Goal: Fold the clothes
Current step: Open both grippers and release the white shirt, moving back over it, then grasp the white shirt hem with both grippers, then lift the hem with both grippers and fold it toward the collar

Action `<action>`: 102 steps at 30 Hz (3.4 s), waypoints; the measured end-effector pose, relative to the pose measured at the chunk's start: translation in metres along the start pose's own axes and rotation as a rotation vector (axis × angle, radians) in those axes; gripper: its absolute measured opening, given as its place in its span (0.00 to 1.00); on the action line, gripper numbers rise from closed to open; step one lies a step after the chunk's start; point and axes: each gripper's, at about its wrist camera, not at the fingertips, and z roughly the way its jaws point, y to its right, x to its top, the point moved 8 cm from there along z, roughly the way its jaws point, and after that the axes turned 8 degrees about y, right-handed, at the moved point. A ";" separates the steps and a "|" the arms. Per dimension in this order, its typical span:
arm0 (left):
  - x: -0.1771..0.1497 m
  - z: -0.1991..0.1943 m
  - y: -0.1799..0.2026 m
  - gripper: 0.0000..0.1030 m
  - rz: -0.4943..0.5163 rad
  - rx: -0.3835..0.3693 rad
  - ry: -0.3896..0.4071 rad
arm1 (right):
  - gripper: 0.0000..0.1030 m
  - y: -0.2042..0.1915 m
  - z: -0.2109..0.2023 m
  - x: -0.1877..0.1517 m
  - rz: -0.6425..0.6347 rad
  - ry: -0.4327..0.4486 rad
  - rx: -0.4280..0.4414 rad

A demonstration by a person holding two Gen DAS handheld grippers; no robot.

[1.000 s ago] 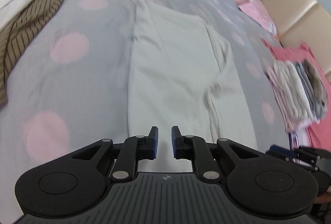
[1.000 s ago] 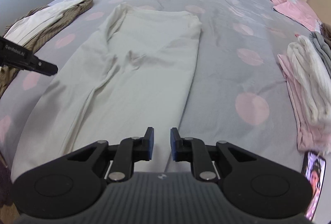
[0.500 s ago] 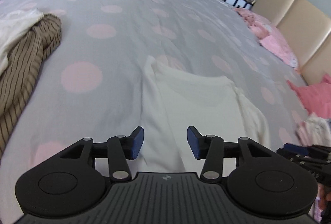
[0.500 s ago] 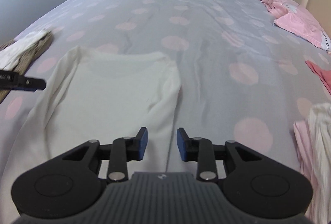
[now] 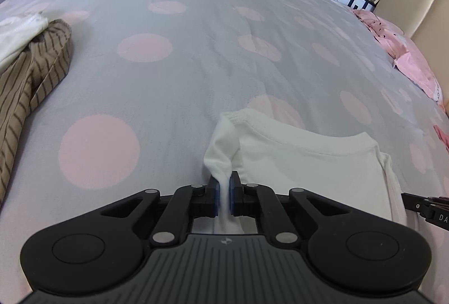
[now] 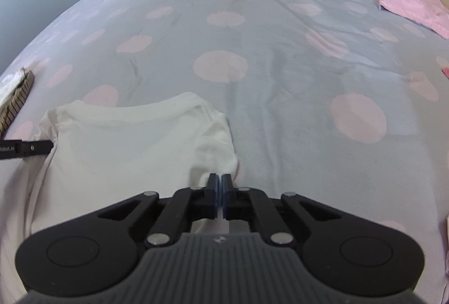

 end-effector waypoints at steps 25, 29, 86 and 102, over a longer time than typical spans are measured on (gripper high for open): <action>-0.013 -0.098 0.047 0.27 0.105 -0.094 0.021 | 0.23 -0.067 -0.096 -0.029 -0.115 0.023 0.156; -0.042 -0.128 0.042 0.27 0.153 -0.108 -0.021 | 0.30 -0.074 -0.124 -0.071 -0.152 -0.033 0.190; -0.361 -0.325 0.012 0.04 0.612 -0.515 -0.689 | 0.06 -0.072 -0.313 -0.361 -0.259 -0.478 0.657; -0.240 -0.367 -0.008 0.04 0.125 -0.810 -0.394 | 0.05 -0.024 -0.374 -0.249 0.038 -0.087 0.806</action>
